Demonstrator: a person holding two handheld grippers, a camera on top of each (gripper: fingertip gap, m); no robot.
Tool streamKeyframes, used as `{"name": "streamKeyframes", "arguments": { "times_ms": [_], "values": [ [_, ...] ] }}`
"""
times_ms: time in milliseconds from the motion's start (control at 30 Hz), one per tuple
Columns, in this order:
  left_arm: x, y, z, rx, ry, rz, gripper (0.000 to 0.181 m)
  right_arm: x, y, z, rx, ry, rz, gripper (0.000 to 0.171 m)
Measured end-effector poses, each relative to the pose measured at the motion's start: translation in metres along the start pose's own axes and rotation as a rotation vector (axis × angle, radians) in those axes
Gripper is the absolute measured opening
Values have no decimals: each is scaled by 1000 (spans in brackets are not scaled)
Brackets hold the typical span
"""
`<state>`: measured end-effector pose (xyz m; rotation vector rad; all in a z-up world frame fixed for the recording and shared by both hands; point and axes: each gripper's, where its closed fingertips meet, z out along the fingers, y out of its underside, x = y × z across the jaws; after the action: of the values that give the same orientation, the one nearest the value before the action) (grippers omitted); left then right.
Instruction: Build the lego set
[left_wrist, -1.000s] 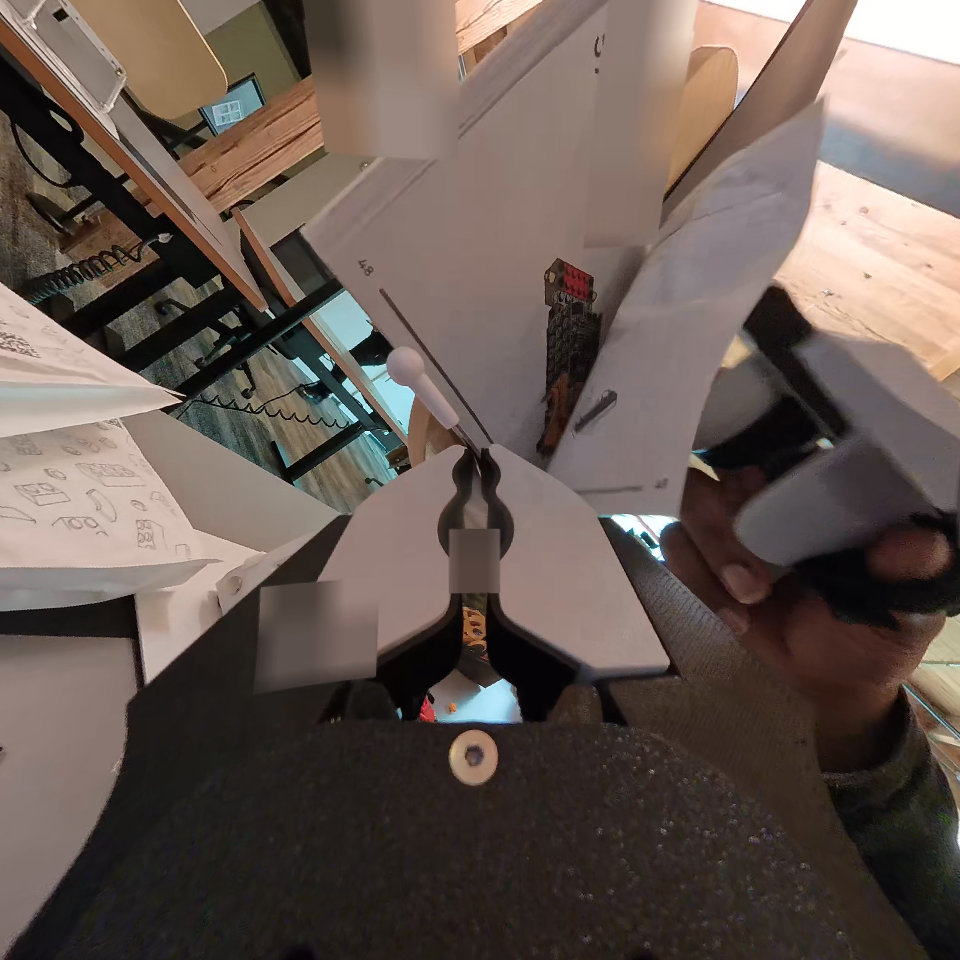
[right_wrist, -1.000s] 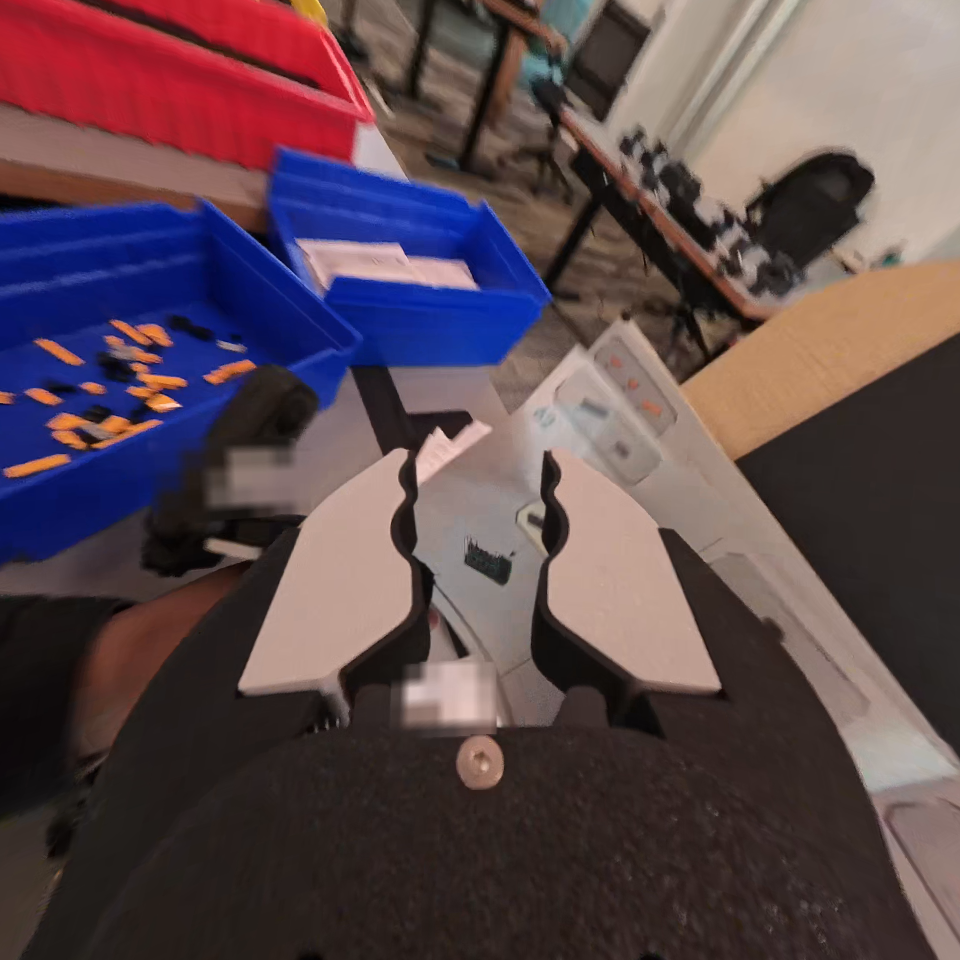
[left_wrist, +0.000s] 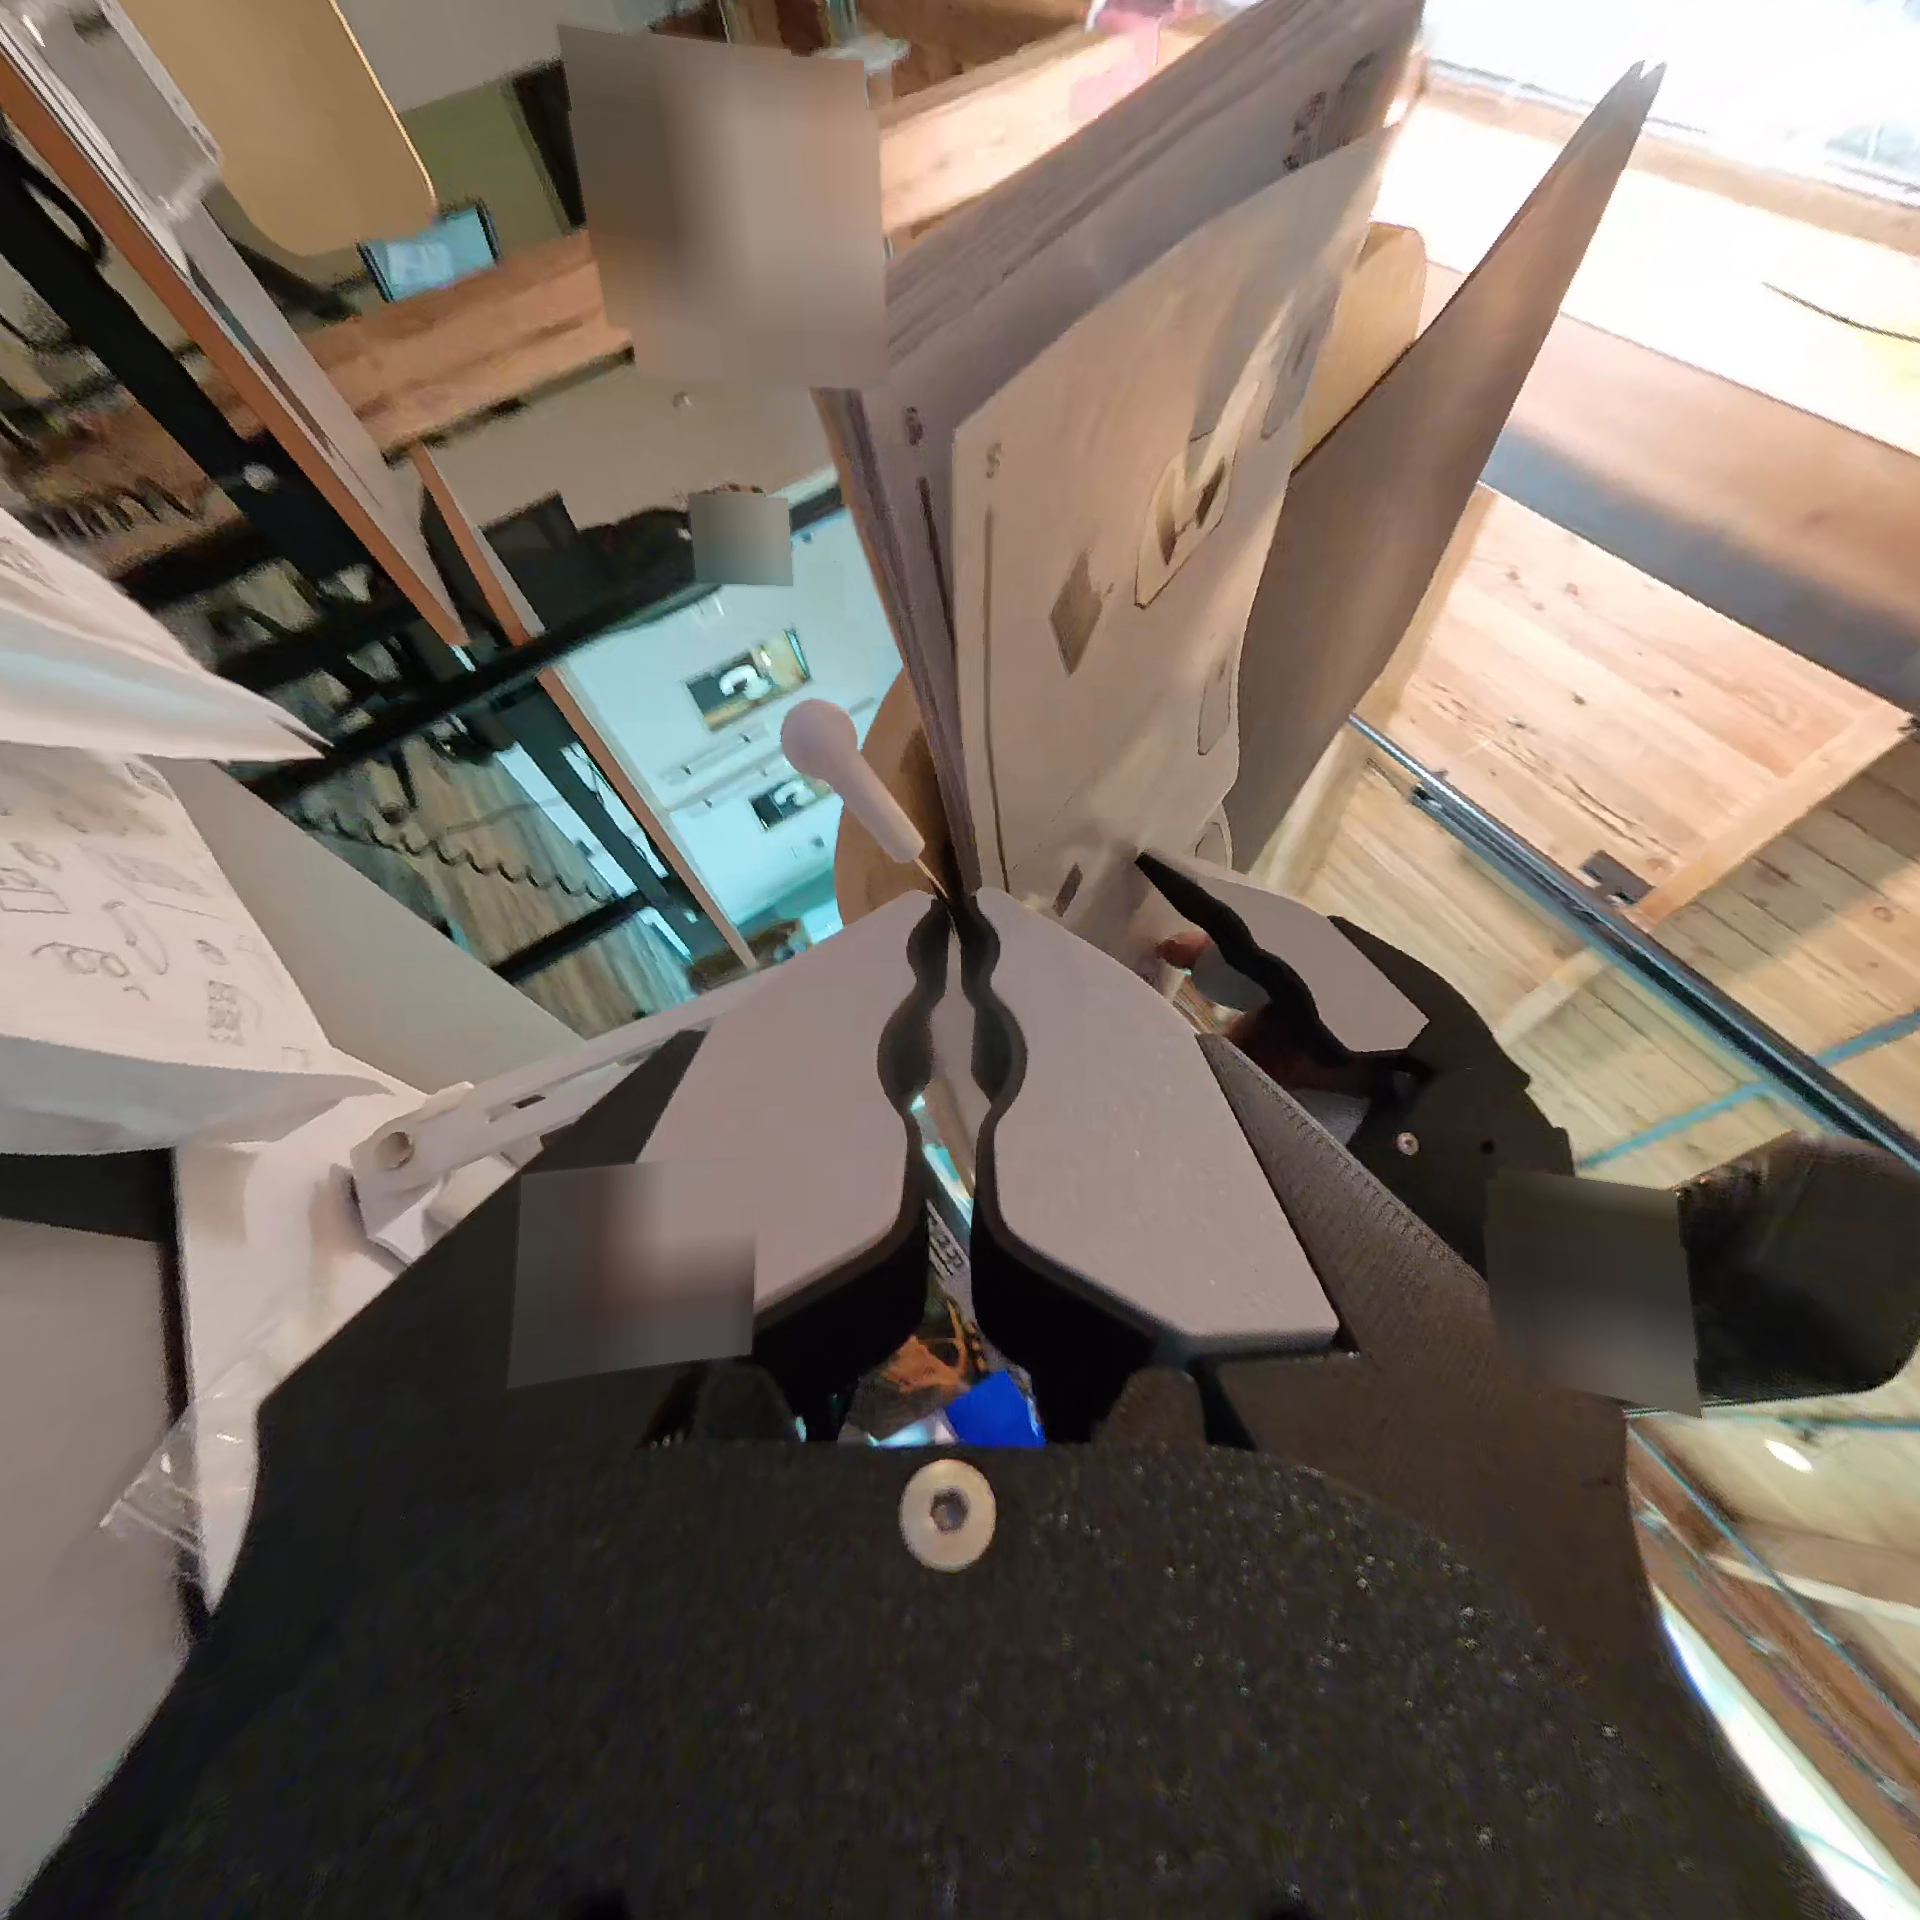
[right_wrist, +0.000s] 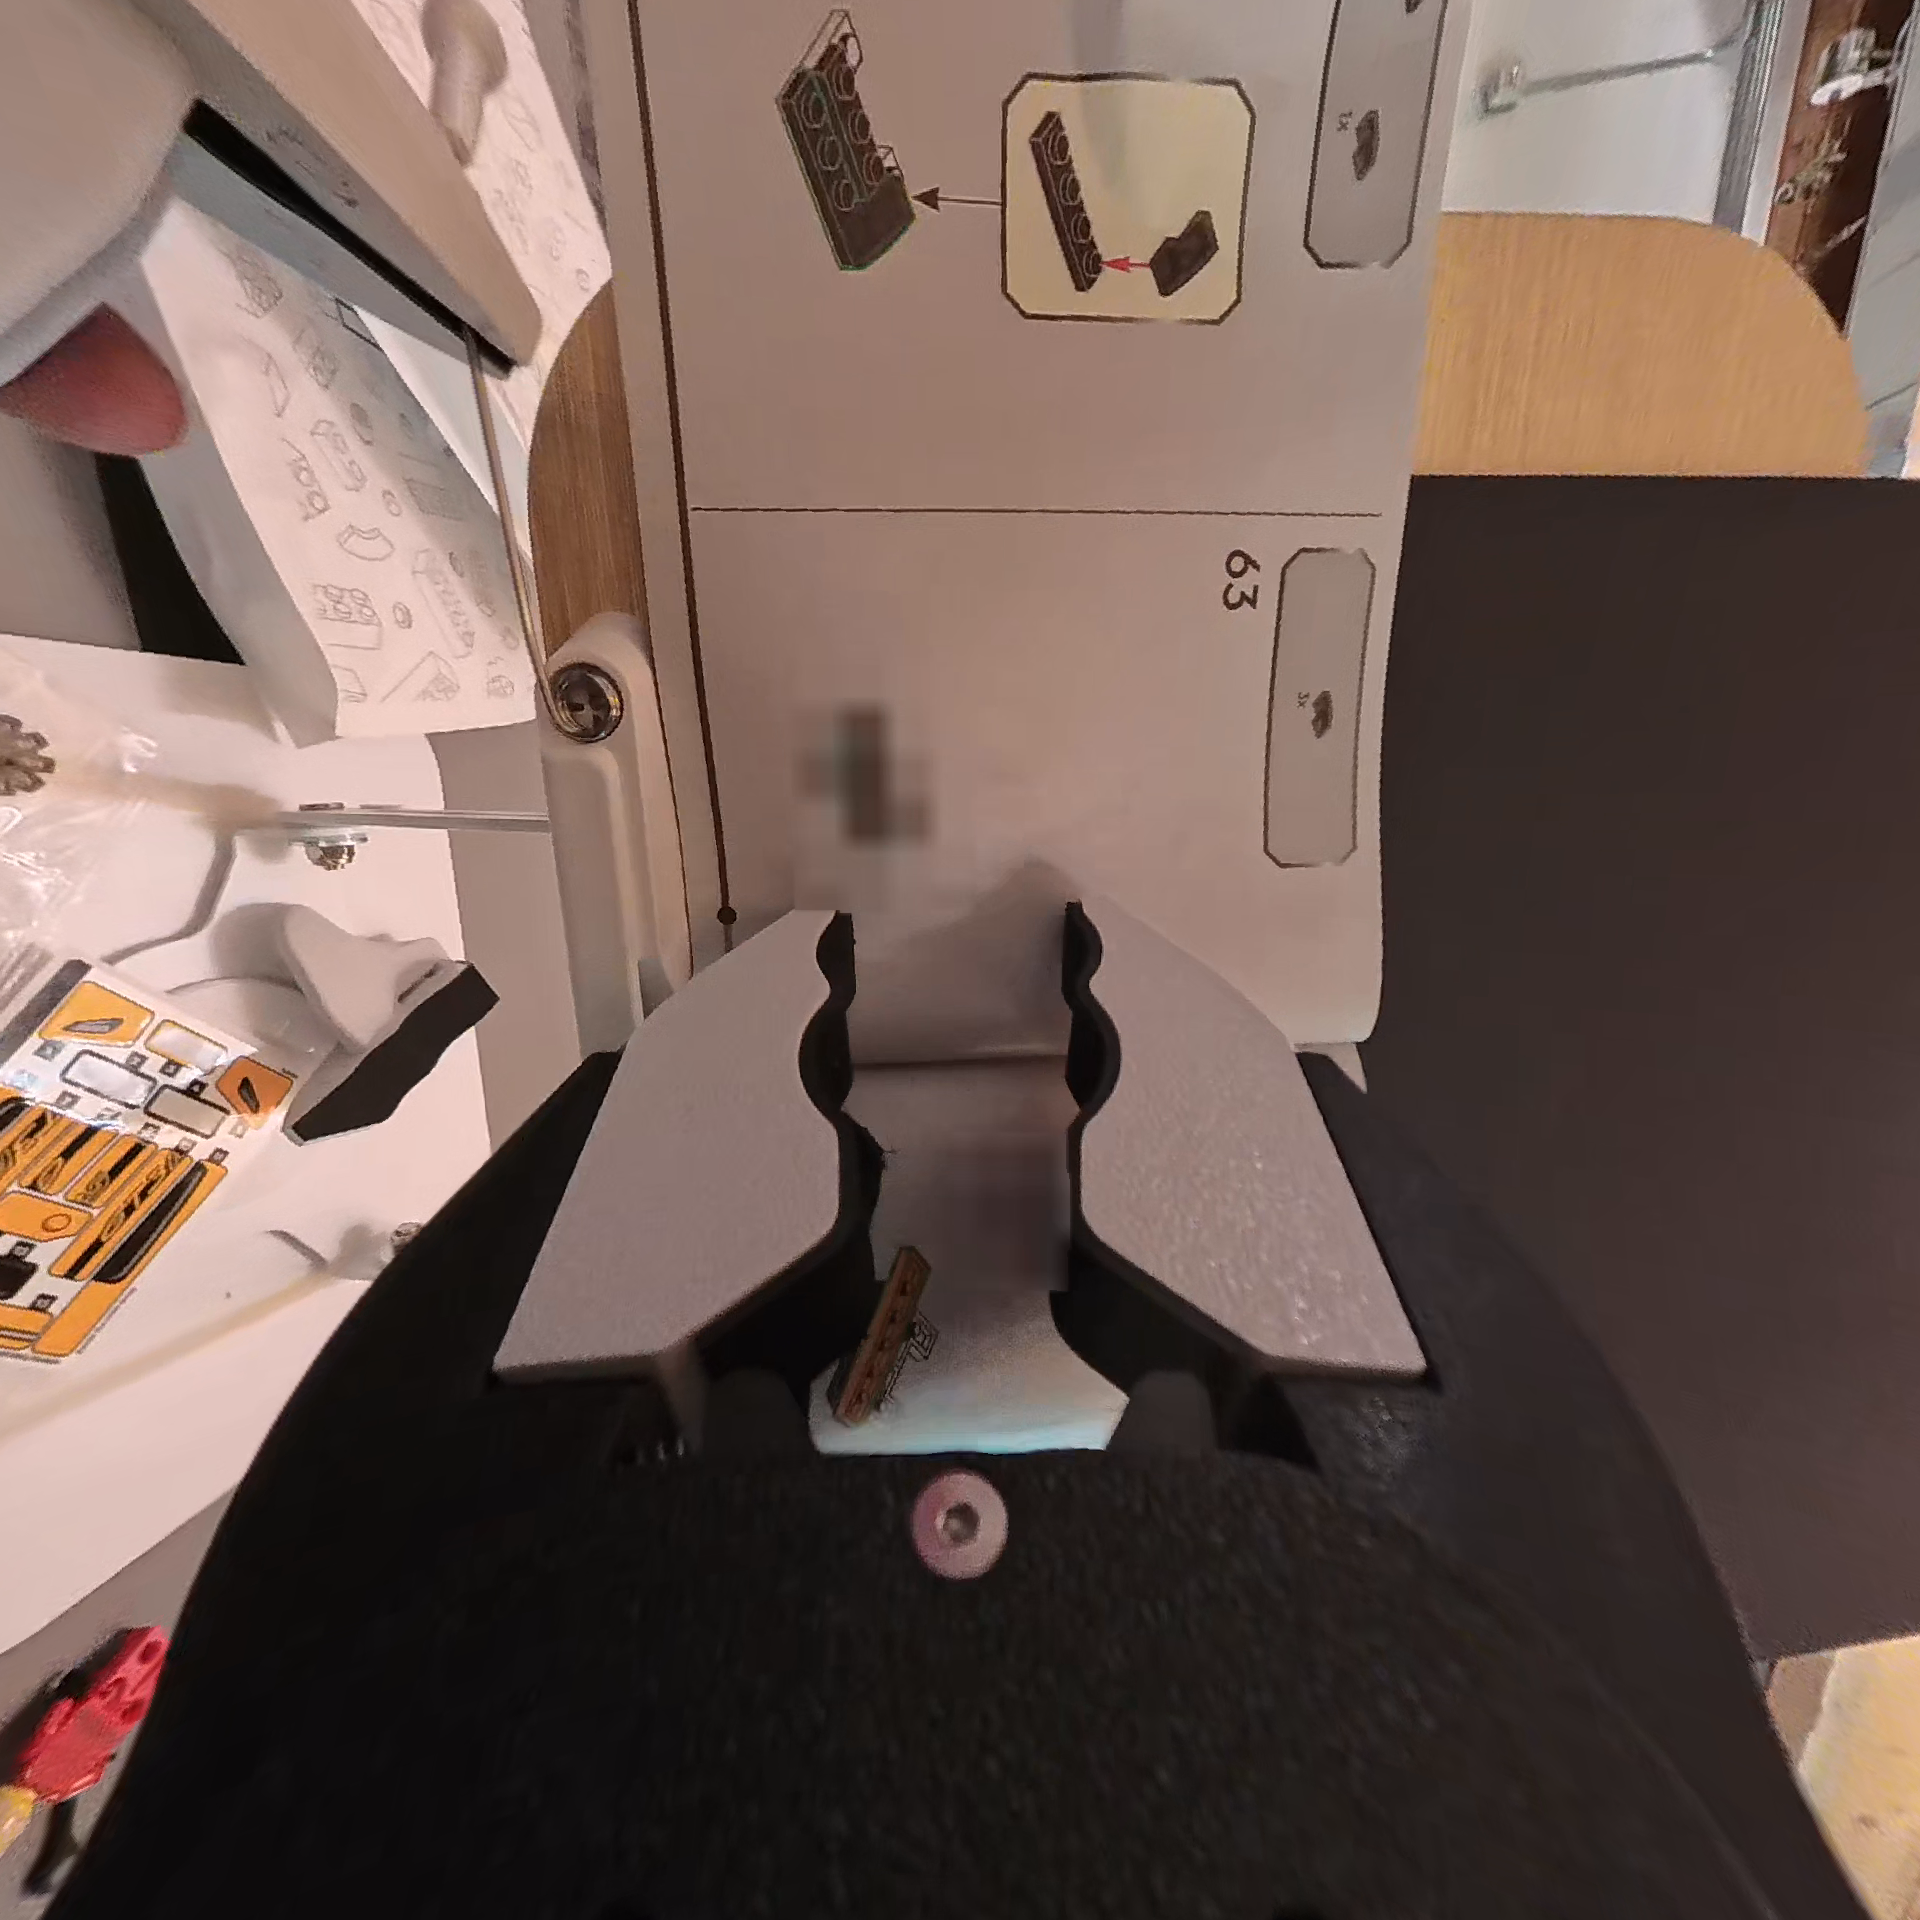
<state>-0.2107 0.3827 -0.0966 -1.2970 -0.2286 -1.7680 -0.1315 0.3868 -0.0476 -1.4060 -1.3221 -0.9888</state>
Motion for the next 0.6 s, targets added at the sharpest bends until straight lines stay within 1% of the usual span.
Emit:
{"name": "streamKeyframes", "arguments": {
  "times_ms": [100, 133, 200, 267, 333, 467, 533, 600],
  "values": [
    [8, -1, -2, 56, -33, 72, 1, -1, 0, 0, -1, -2, 10, 38],
    [11, -1, -1, 57, -47, 123, 0, -1, 0, 0, 4, -3, 15, 37],
    [21, -2, 3, 17, -93, 316, 0, -1, 1, 0, 17, -6, 37, 37],
    [30, -1, 11, -50, -141, 533, 0, -1, 1, 0, 27, -7, 55, 37],
    [39, 3, 20, -117, -154, 720, 0, -1, 0, 0, 41, -8, 75, 37],
    [51, 23, 42, -336, -115, 1121, 0, -2, -1, -1, 64, 1, 95, 36],
    [52, 37, 49, -461, -87, 1337, 0, -2, -1, -1, 74, 11, 98, 36],
    [50, 46, 53, -557, -68, 1514, 0, -2, -1, -1, 80, 16, 116, 35]
  ]
}}
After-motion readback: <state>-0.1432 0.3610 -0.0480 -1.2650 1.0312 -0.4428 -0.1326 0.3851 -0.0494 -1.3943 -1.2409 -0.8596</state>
